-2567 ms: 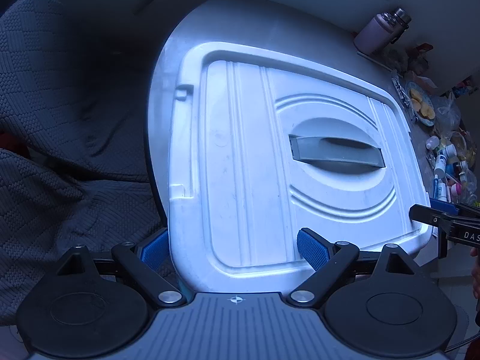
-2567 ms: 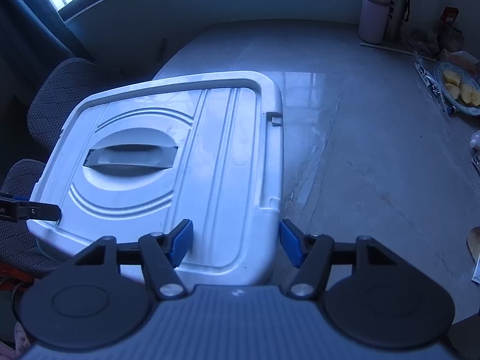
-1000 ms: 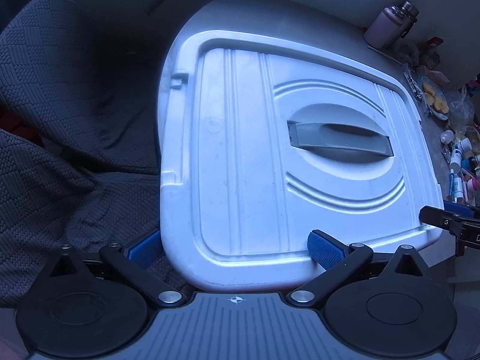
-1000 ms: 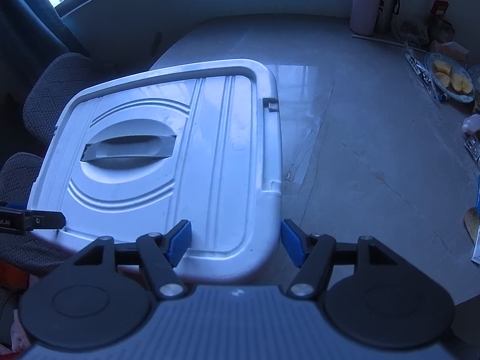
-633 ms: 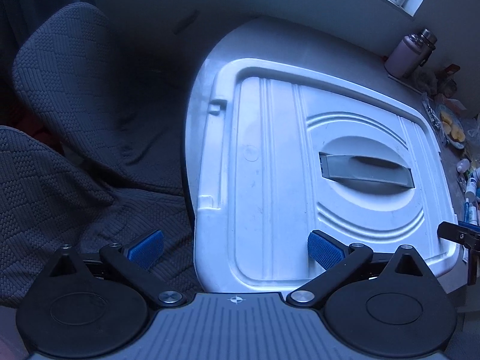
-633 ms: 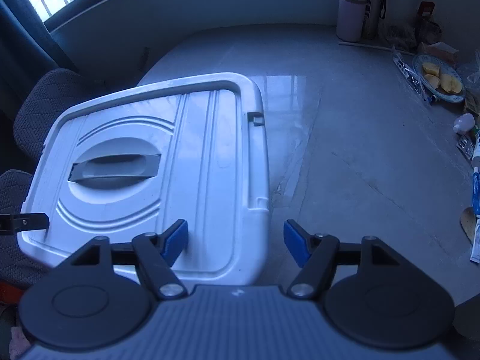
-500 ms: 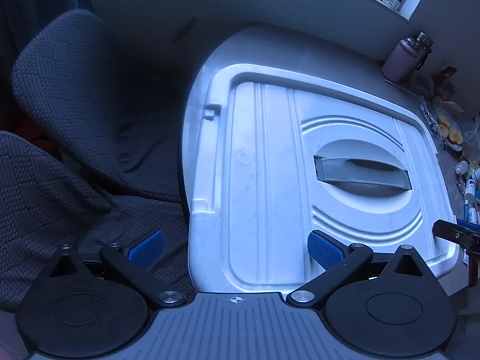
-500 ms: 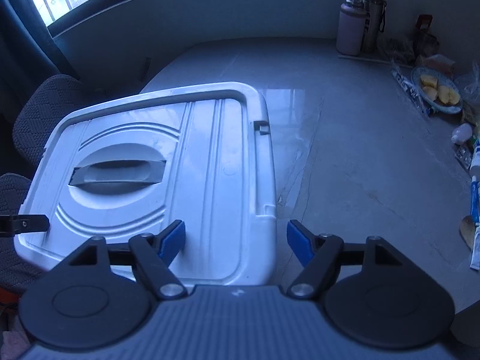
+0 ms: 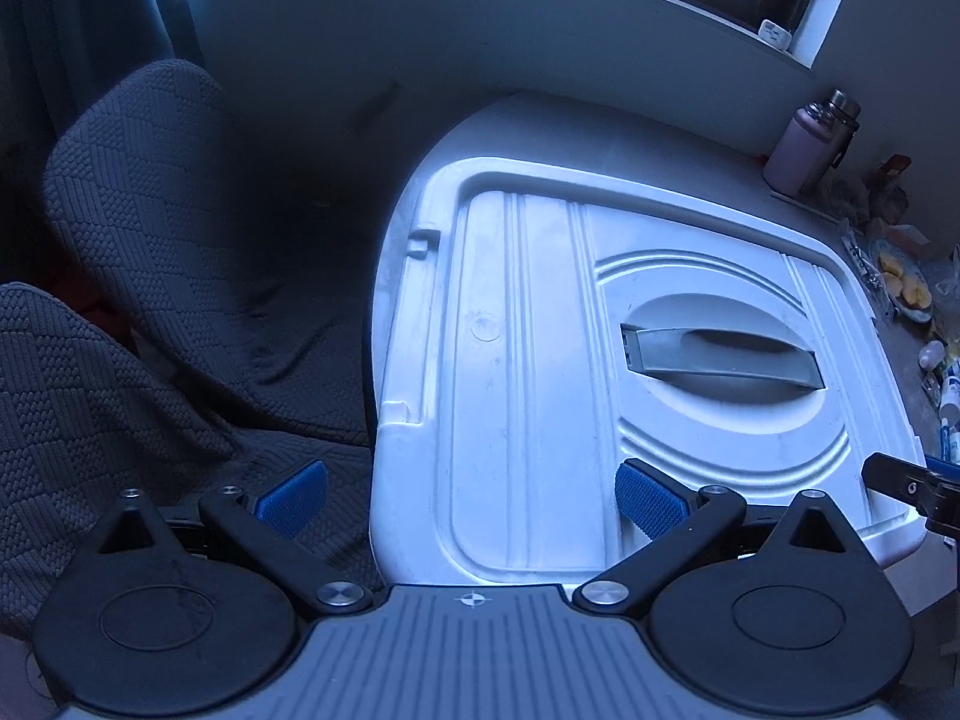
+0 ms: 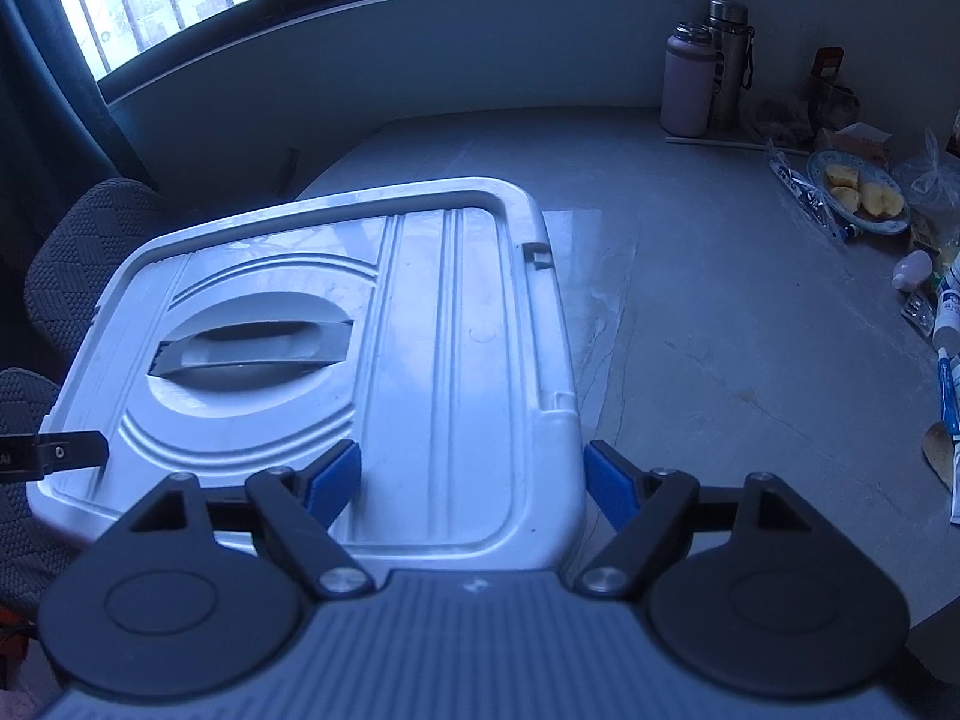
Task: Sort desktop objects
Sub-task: 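Open both grippers and lift them away from the lid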
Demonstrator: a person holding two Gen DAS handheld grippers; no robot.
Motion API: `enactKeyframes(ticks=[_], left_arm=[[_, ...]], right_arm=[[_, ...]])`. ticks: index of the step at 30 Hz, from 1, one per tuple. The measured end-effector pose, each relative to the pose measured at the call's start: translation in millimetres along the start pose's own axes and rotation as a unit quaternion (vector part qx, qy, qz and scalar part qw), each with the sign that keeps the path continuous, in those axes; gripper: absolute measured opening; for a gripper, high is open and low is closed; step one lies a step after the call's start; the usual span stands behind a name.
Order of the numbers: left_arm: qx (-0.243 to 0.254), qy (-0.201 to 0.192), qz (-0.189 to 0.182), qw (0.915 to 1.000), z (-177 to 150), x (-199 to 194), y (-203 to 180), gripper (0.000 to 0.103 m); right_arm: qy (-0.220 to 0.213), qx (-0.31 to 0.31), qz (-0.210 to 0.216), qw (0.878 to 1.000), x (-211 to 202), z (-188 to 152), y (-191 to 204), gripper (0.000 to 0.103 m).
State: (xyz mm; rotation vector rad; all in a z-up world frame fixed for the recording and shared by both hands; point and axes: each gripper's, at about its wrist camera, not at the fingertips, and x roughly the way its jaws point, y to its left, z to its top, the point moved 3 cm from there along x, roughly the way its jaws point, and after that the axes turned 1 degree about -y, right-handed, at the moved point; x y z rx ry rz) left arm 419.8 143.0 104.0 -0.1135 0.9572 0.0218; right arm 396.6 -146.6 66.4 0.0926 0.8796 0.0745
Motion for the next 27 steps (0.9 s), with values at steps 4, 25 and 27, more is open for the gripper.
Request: enactKeyframes(ticks=[4, 25, 27], left_arm=[[0.005, -0.005, 0.001, 1.0000, -1.6, -2.1, -1.7, 0.103], [0.039, -0.036, -0.019, 0.9984, -16.1, -11.7, -1.6, 0.103], [0.048, -0.045, -0.023, 0.9976, -17.5, -11.8, -1.2, 0.103]], right_arm=[[0.001, -0.006, 0.003, 1.000, -0.5, -0.5, -0.5, 0.081], [0.005, 0.033, 0.022, 0.999, -1.8, -11.9, -8.5, 0.085], [0.002, 0.044, 0.023, 0.999, -2.3, -15.6, -9.8, 0.085]])
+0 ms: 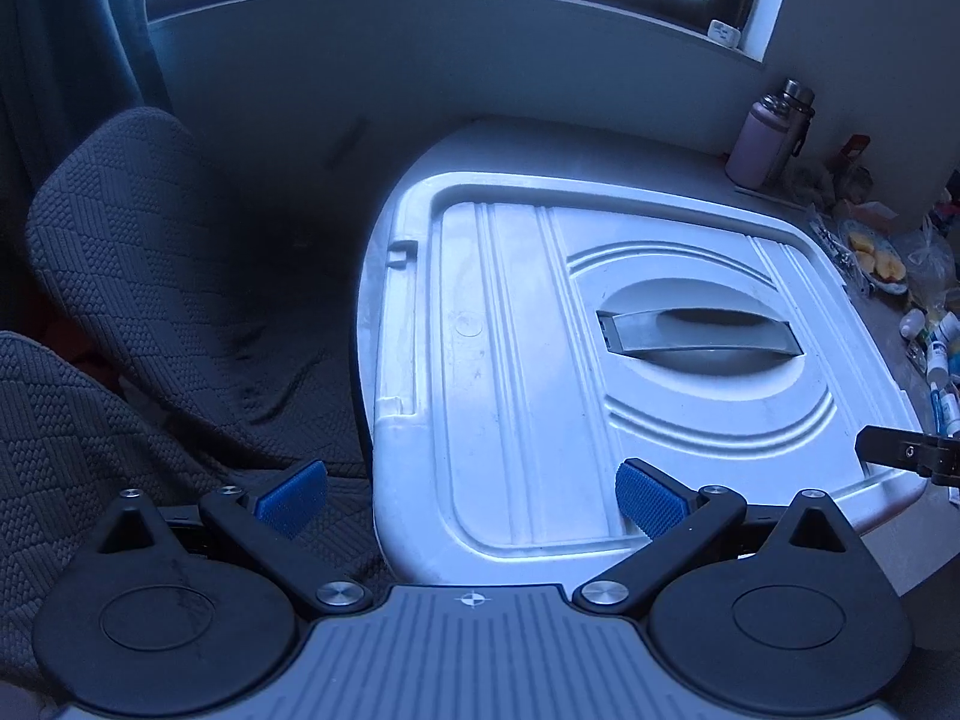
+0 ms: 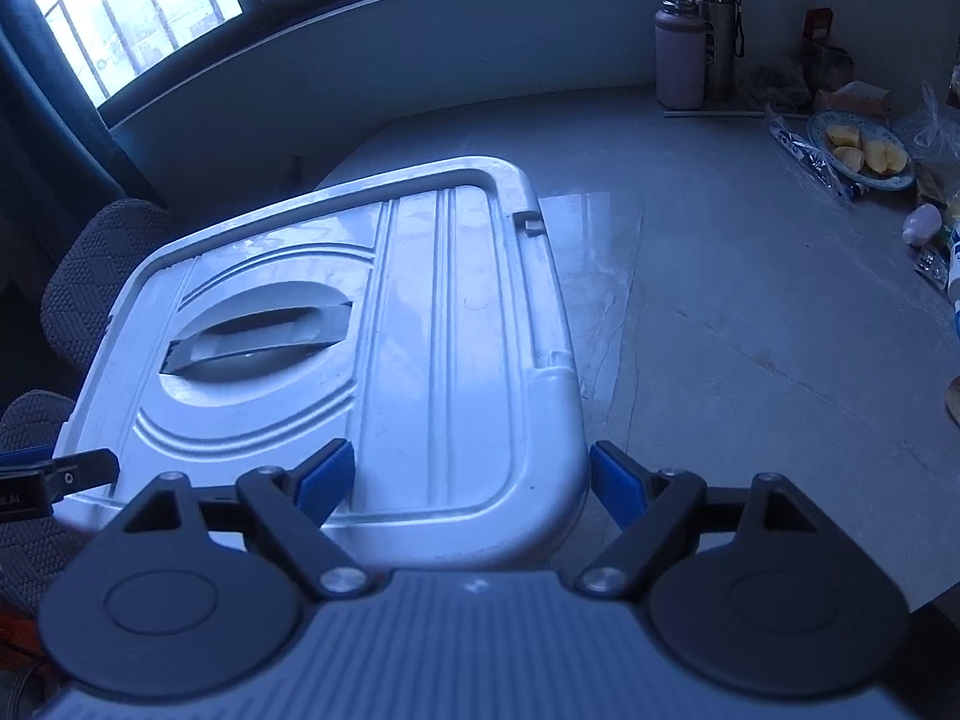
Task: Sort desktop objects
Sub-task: 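Open both grippers and lift them away from the lid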
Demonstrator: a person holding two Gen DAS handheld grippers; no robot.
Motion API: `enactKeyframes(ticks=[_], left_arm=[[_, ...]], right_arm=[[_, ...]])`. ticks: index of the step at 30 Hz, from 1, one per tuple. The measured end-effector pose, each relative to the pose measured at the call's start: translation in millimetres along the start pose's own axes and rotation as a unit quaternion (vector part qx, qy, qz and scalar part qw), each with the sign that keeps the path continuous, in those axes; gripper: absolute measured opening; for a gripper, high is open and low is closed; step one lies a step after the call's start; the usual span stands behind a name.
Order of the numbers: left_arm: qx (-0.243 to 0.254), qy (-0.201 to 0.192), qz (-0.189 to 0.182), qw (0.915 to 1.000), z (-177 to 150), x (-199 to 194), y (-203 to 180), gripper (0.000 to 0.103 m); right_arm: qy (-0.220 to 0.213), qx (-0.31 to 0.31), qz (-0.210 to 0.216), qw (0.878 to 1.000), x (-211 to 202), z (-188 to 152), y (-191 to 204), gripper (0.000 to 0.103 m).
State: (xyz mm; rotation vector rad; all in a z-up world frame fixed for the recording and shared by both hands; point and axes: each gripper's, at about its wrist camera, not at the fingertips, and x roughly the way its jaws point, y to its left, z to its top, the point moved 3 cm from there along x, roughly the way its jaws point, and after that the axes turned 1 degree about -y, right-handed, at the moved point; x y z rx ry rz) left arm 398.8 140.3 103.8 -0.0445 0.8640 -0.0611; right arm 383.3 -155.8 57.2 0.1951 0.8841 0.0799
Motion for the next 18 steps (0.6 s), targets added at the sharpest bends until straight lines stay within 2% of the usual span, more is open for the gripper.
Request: enactKeyframes(ticks=[2, 5, 9, 15, 18], left_arm=[[0.003, -0.014, -0.007, 0.9999, -1.2, 0.7, 2.7, 0.103], [-0.009, -0.009, -0.021, 0.9997, 2.5, 4.7, 8.9, 0.103], [0.003, -0.020, -0.024, 0.9995, 4.3, 7.6, 8.9, 0.103], [-0.003, -0.021, -0.007, 0.9998, 4.9, 3.6, 4.4, 0.103], [-0.005, -0.050, 0.003, 0.9987, -11.4, -15.1, -5.3, 0.103]], right_arm=[[-0.005, 0.006, -0.002, 1.000, -1.4, -3.1, 0.1, 0.084], [-0.016, 0.005, -0.017, 1.000, -5.9, -7.8, 4.8, 0.084], [-0.024, 0.012, -0.029, 0.999, -8.0, -10.5, 7.2, 0.084], [-0.044, 0.020, -0.032, 0.998, -12.8, -15.3, 5.0, 0.084], [-0.058, 0.020, -0.034, 0.998, -27.1, -26.5, 6.0, 0.085]])
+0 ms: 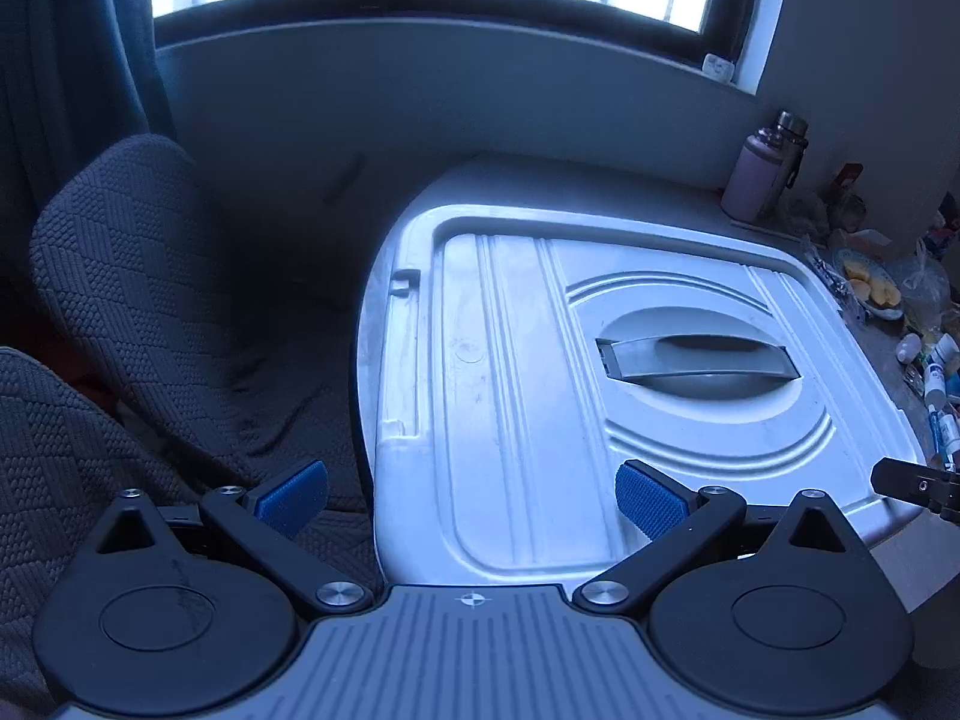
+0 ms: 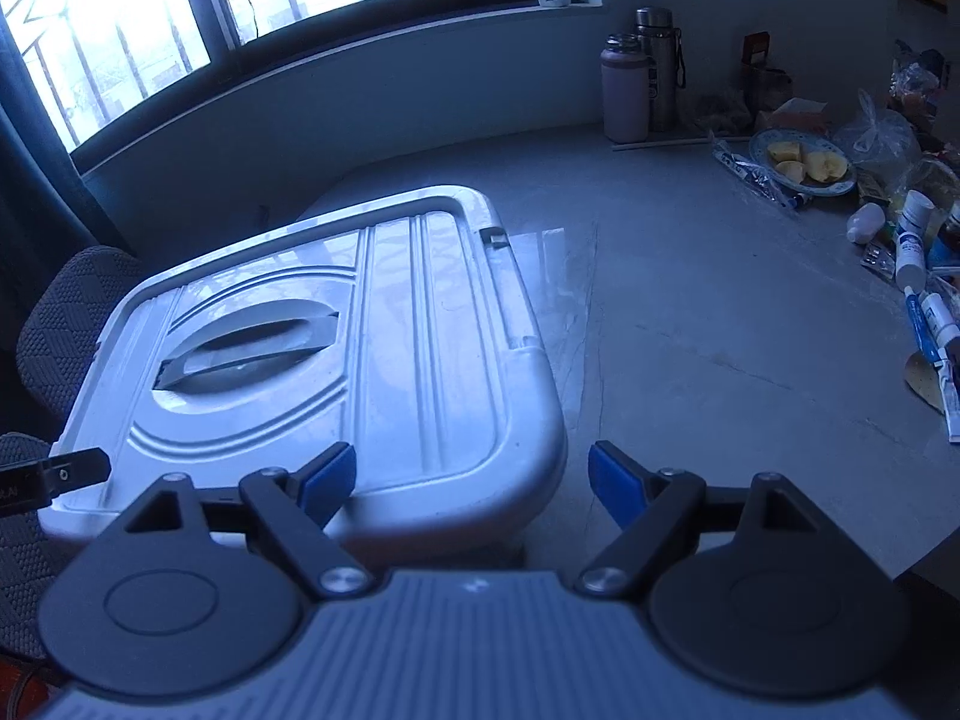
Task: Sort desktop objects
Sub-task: 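Open both grippers and lift them away from the lid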
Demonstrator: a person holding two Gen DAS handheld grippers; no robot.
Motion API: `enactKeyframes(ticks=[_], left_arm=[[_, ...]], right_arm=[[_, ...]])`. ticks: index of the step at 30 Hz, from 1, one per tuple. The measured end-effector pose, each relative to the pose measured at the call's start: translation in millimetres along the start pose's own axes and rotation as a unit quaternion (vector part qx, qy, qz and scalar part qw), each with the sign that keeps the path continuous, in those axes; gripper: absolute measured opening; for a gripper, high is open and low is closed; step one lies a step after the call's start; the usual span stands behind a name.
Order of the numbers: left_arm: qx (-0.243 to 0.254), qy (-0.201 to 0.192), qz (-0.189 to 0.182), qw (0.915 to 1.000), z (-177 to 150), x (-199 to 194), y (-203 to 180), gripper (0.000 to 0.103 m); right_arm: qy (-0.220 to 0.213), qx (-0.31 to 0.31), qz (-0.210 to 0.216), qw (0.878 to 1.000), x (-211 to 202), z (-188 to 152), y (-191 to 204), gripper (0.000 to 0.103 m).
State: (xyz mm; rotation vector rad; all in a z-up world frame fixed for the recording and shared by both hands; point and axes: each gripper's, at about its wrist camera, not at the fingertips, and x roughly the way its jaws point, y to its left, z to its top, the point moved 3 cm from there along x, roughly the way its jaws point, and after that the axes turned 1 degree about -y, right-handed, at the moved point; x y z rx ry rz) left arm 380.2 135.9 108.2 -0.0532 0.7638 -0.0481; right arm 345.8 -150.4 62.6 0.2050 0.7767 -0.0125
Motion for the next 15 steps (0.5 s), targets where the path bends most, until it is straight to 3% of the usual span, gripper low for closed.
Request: enactKeyframes(ticks=[9, 15], left_arm=[[-0.006, -0.063, 0.027, 0.9977, -48.2, -54.1, -32.3, 0.103], [0.008, -0.073, 0.048, 0.9961, -79.4, -86.1, -41.7, 0.103]], right_arm=[[-0.051, -0.074, 0.028, 0.996, -45.9, -47.9, 12.8, 0.085], [-0.070, -0.100, 0.031, 0.992, -69.5, -69.7, 15.4, 0.085]])
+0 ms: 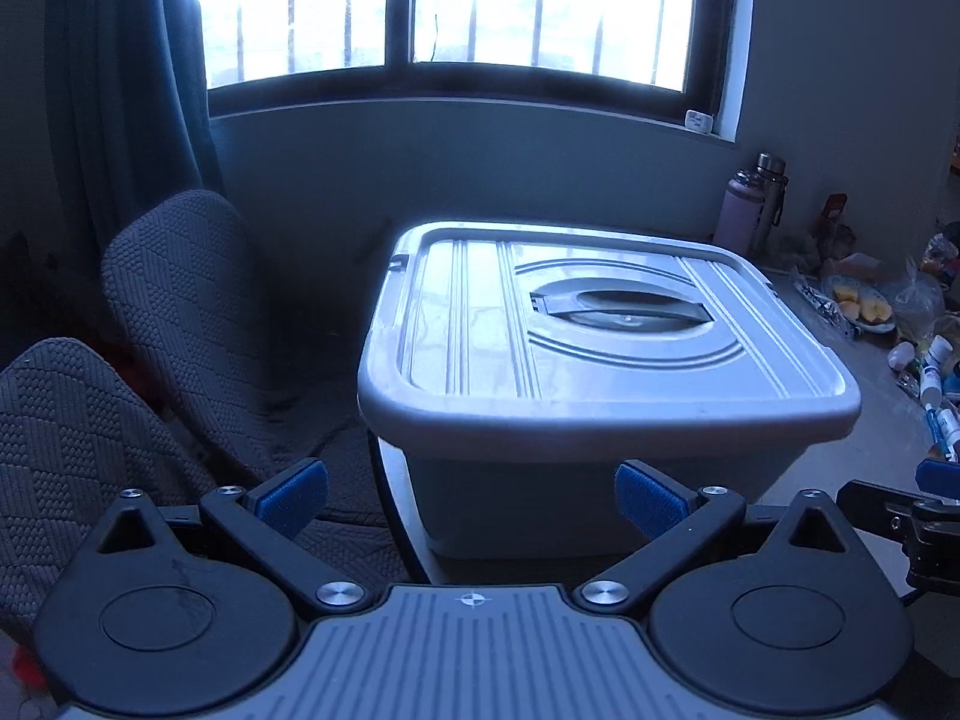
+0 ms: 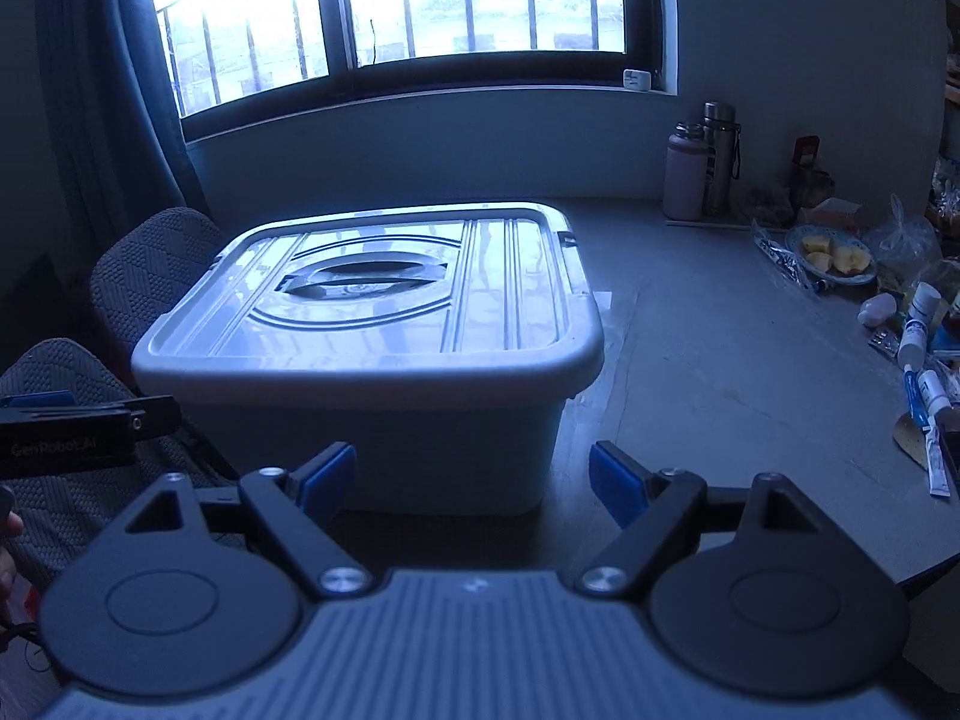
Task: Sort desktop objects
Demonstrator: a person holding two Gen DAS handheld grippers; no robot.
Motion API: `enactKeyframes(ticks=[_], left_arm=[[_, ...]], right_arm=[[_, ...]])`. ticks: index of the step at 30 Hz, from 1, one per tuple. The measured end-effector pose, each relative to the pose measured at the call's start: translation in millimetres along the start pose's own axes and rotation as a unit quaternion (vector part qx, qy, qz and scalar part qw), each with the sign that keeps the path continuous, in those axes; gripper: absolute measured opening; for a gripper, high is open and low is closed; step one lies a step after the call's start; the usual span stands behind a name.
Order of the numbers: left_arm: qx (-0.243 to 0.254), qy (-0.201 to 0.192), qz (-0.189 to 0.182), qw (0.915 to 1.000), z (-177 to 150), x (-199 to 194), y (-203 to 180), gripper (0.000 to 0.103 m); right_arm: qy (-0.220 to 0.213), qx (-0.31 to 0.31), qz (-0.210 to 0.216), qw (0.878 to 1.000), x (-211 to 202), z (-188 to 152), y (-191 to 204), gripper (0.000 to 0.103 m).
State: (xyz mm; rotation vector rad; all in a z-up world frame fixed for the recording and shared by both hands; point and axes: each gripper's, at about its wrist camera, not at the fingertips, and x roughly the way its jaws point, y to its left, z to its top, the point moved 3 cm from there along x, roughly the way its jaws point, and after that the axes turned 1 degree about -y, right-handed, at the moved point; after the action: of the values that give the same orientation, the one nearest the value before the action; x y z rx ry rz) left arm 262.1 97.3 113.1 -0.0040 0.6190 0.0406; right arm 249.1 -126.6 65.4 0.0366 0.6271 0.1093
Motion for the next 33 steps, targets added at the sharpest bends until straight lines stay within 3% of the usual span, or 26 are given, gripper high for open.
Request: enactKeyframes(ticks=[12, 18, 25, 33], left_arm=[[-0.025, 0.004, -0.014, 0.9996, -49.5, -26.4, 2.6, 0.103], [-0.028, 0.007, -0.001, 0.9996, -76.2, -24.5, 5.1, 0.103], [0.000, -0.031, 0.020, 0.9993, -100.3, -24.7, 4.1, 0.103], [-0.012, -0.029, 0.003, 0.9995, -123.5, -12.9, 5.6, 0.103]], right_arm=[[-0.011, -0.003, 0.014, 1.000, -10.3, -42.2, 4.1, 0.085], [-0.019, -0.006, 0.011, 1.000, -7.4, -64.0, 6.3, 0.086], [-0.031, -0.016, 0.012, 0.999, 0.0, -91.4, 14.0, 0.086], [-0.052, -0.007, 0.009, 0.999, 6.9, -114.0, 14.2, 0.086]])
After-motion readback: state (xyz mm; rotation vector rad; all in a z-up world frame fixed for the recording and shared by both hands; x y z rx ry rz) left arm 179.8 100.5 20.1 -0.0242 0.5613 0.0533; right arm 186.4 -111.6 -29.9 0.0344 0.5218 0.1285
